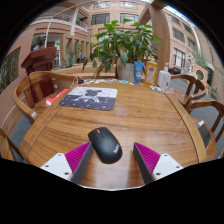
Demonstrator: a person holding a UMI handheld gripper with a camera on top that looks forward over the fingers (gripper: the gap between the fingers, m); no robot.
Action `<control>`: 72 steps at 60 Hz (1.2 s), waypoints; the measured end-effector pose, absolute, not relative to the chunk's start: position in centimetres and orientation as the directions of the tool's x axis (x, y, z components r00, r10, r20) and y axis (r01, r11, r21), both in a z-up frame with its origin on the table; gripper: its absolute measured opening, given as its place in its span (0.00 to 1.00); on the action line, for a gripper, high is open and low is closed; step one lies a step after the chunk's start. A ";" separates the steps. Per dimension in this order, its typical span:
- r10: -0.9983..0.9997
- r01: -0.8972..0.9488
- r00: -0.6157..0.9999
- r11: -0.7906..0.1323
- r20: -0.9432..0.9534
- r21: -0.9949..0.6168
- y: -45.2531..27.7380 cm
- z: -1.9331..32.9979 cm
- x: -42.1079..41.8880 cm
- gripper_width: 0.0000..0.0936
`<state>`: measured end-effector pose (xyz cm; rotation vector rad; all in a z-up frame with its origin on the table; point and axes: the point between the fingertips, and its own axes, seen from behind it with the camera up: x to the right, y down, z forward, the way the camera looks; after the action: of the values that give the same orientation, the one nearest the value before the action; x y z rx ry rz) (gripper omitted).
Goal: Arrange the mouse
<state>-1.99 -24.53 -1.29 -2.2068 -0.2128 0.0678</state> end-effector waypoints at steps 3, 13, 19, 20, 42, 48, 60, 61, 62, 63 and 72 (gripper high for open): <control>0.174 0.133 0.984 -0.581 0.037 -0.803 -23.6 -1.3 -2.1 0.90; 0.146 0.134 0.987 -0.559 0.062 -0.818 -21.1 -1.2 -1.7 0.63; 0.105 0.108 0.993 -0.565 0.059 -0.818 -20.7 -1.1 -1.4 0.49; 0.099 0.109 0.993 -0.564 0.064 -0.819 -20.6 -1.1 -1.4 0.49; 0.005 0.042 0.999 -0.582 0.048 -0.812 -20.1 -0.6 -0.8 0.36; -0.046 -0.003 0.999 -0.548 0.027 -0.836 -18.7 2.3 0.8 0.36; -0.098 -0.041 0.995 -0.343 -0.008 -0.938 -10.6 14.7 2.1 0.36; -0.095 -0.044 0.995 -0.330 -0.013 -0.943 -9.7 15.9 1.8 0.36; -0.090 -0.047 0.996 -0.312 -0.020 -0.949 -9.0 16.9 1.3 0.36; -0.084 -0.051 0.996 -0.290 -0.028 -0.956 -8.3 18.0 0.8 0.36; 0.011 -0.040 0.999 -0.218 -0.044 -0.975 -2.7 22.3 -5.8 0.36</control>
<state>-5.84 -2.73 22.32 -1.7904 0.0218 0.0466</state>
